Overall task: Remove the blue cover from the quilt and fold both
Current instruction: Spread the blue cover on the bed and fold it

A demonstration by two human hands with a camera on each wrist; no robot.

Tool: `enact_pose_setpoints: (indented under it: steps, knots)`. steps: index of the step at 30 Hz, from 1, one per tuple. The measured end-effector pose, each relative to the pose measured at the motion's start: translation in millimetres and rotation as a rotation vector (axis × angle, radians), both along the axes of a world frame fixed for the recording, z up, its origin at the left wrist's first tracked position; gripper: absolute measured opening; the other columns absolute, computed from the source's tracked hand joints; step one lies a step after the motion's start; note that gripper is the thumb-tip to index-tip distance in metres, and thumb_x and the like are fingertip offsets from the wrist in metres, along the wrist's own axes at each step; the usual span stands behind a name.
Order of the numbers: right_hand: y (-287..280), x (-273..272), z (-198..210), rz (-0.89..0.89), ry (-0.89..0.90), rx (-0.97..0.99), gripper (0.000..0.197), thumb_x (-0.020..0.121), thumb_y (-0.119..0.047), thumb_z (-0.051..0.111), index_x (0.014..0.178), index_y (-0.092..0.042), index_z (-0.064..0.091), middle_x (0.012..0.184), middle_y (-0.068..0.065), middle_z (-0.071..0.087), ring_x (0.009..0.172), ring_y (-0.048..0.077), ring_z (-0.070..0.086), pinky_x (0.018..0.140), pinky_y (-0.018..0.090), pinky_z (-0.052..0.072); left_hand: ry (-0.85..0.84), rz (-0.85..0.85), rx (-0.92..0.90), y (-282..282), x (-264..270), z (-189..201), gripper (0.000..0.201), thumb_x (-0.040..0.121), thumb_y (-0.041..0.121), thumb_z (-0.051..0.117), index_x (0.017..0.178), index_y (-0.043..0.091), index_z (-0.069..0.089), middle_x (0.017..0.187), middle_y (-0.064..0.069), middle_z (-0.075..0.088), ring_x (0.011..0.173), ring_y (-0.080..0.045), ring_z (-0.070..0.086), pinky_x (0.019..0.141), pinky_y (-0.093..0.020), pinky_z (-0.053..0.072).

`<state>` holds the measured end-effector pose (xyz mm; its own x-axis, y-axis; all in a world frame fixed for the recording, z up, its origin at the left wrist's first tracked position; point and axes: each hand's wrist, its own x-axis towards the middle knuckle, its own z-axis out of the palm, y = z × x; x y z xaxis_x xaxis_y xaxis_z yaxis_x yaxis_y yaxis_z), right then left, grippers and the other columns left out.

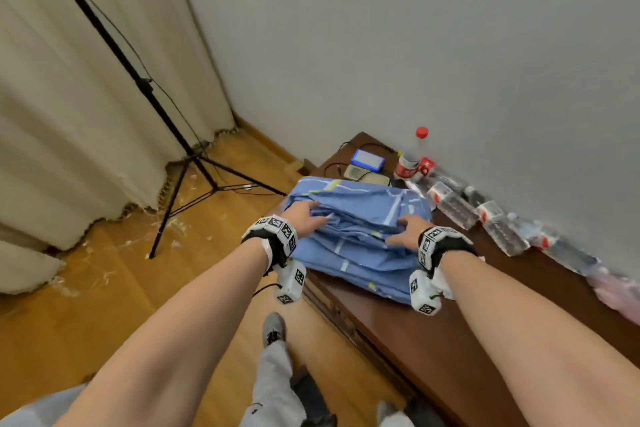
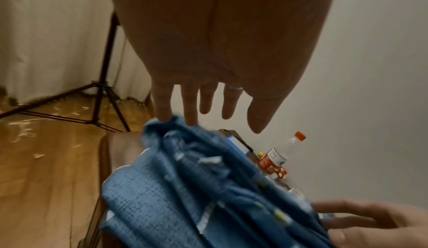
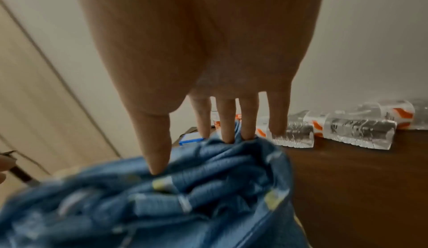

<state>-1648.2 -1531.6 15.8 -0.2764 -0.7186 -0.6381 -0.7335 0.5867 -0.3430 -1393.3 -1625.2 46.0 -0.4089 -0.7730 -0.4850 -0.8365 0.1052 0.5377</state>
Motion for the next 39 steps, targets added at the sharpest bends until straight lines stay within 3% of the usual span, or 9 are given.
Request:
enact_pose_setpoints:
  steps: [7, 10, 15, 18, 25, 27, 30, 35, 39]
  knots:
    - [-58.1, 48.1, -16.9, -0.254, 0.278, 0.064, 0.059, 0.069, -0.074, 0.063, 0.109, -0.031, 0.06, 0.127, 0.005, 0.057, 0.121, 0.03, 0.049, 0.102, 0.044, 0.042, -0.175, -0.066, 0.014, -120.8, 18.0, -49.8, 0.054, 0.081, 0.04, 0.063, 0.123, 0.011, 0.047, 0.12, -0.013, 0.053, 0.101, -0.032, 0.058, 0.085, -0.038, 0.051]
    - [-66.2, 62.6, -26.1, -0.257, 0.478, -0.087, 0.07, 0.07, -0.063, 0.071, 0.13, -0.039, 0.045, 0.143, 0.008, 0.037, 0.134, 0.032, 0.031, 0.111, 0.047, 0.028, -0.196, -0.062, -0.149, -138.7, 19.9, -58.4, 0.063, 0.078, 0.042, 0.067, 0.128, 0.019, 0.039, 0.123, -0.009, 0.043, 0.108, -0.032, 0.053, 0.083, -0.04, 0.051]
    - [-57.1, 69.7, -49.4, -0.19, 0.221, 0.186, 0.021, 0.092, -0.037, 0.055, 0.107, -0.035, 0.069, 0.124, 0.002, 0.063, 0.127, 0.032, 0.046, 0.1, 0.044, 0.045, -0.267, -0.593, -0.04, -134.2, 9.4, -85.7, 0.039, 0.085, 0.048, 0.06, 0.123, 0.038, 0.06, 0.134, -0.005, 0.048, 0.119, -0.028, 0.048, 0.097, -0.041, 0.046]
    - [-36.6, 81.6, -73.4, -0.236, 0.175, 0.345, 0.038, 0.089, -0.045, 0.036, 0.077, -0.022, 0.064, 0.105, 0.011, 0.066, 0.109, 0.036, 0.056, 0.09, 0.039, 0.047, -0.376, -0.723, 0.144, -106.9, 9.2, -111.4, 0.05, 0.09, 0.06, 0.046, 0.132, 0.034, 0.056, 0.134, -0.009, 0.049, 0.119, -0.032, 0.05, 0.103, -0.044, 0.042]
    - [-6.9, 82.8, -109.4, -0.21, 0.672, 0.075, 0.084, 0.071, -0.056, 0.078, 0.132, -0.01, 0.042, 0.133, 0.016, 0.047, 0.123, 0.034, 0.043, 0.103, 0.048, 0.036, -0.335, -0.509, -0.041, -73.7, 1.4, -150.4, 0.092, 0.094, 0.021, 0.055, 0.151, 0.035, -0.015, 0.1, -0.014, 0.062, 0.076, -0.03, 0.06, 0.07, -0.042, 0.051]
    - [-7.3, 75.1, -108.7, -0.056, 0.64, 0.063, 0.112, 0.066, -0.05, 0.083, 0.152, -0.023, 0.016, 0.157, 0.018, 0.018, 0.145, 0.038, 0.016, 0.115, 0.06, 0.012, -0.378, -0.572, -0.052, -63.9, 6.9, -151.3, 0.104, 0.09, 0.014, 0.058, 0.148, 0.04, -0.024, 0.092, -0.011, 0.064, 0.069, -0.027, 0.057, 0.065, -0.04, 0.051]
    - [-4.5, 48.0, -121.2, 0.004, 0.373, 0.149, 0.134, 0.069, -0.052, 0.082, 0.149, -0.04, -0.025, 0.16, 0.006, -0.027, 0.148, 0.031, -0.021, 0.113, 0.068, 0.007, -0.435, -0.56, -0.142, -46.5, 5.2, -153.3, 0.105, 0.088, 0.016, 0.064, 0.151, 0.038, -0.016, 0.12, -0.015, 0.05, 0.102, -0.033, 0.053, 0.08, -0.046, 0.052]
    - [0.5, 28.8, -152.2, -0.036, 0.1, 0.211, 0.136, 0.072, -0.048, 0.083, 0.144, -0.045, -0.032, 0.154, 0.005, -0.039, 0.145, 0.029, -0.03, 0.111, 0.073, 0.009, -0.433, -0.494, -0.194, -39.6, -12.1, -183.1, 0.092, 0.092, -0.001, 0.046, 0.152, 0.039, -0.013, 0.159, -0.013, -0.02, 0.145, -0.039, -0.001, 0.102, -0.062, 0.038]
    - [7.3, 40.5, -182.6, -0.089, 0.136, 0.124, 0.136, 0.072, -0.048, 0.082, 0.144, -0.042, -0.033, 0.152, 0.007, -0.043, 0.143, 0.03, -0.033, 0.109, 0.074, 0.008, -0.485, -0.477, -0.092, -47.5, -22.2, -205.1, 0.101, 0.087, -0.016, 0.035, 0.15, 0.044, -0.017, 0.157, -0.006, -0.031, 0.146, -0.041, -0.015, 0.103, -0.062, 0.038]
